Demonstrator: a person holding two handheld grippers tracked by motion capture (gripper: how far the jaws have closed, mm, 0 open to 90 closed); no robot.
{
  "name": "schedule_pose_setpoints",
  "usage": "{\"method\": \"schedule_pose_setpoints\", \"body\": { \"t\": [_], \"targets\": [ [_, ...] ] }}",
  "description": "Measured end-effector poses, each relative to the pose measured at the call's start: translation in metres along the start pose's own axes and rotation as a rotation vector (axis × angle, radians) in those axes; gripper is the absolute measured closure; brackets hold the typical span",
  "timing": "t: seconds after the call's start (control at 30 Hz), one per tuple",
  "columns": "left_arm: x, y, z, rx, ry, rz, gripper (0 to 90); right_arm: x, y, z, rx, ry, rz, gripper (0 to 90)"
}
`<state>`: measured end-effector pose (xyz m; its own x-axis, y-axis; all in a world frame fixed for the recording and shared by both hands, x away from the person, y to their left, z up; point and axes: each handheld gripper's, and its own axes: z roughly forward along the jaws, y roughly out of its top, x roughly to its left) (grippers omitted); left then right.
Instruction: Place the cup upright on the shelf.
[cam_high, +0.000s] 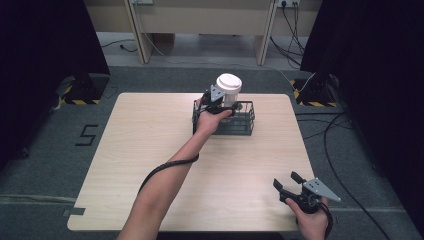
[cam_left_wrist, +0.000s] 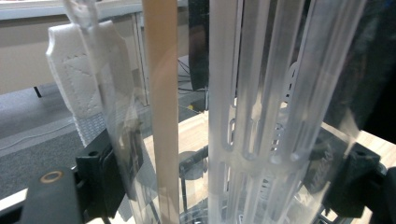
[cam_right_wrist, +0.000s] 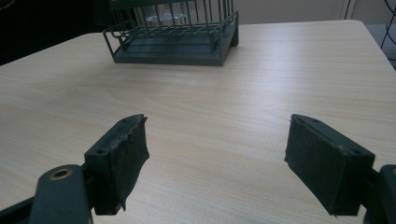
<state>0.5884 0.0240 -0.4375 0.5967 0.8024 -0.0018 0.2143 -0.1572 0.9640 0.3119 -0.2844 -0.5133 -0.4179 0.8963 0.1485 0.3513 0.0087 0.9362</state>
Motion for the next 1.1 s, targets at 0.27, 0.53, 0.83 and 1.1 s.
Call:
{"method": "schedule_pose_setpoints", "body": {
  "t": [0.27,0.53,0.83,1.1],
  "targets": [
    [0.001,-0.008,0.001,0.017,0.008,0.005,17.2,0.0,0.0,0.0,0.005,0.003,0.002,21.4],
    [0.002,-0.014,0.001,0.018,0.011,-0.008,17.2,-0.001,0.0,0.0,0.006,0.0,-0.004,21.3],
    [0.003,-0.016,0.0,0.017,0.012,-0.018,17.1,-0.001,0.0,0.0,0.006,0.0,-0.003,21.1],
    [0.004,-0.019,-0.003,0.016,0.016,-0.024,16.9,0.0,0.0,0.001,0.009,0.004,0.001,21.0]
  ]
}}
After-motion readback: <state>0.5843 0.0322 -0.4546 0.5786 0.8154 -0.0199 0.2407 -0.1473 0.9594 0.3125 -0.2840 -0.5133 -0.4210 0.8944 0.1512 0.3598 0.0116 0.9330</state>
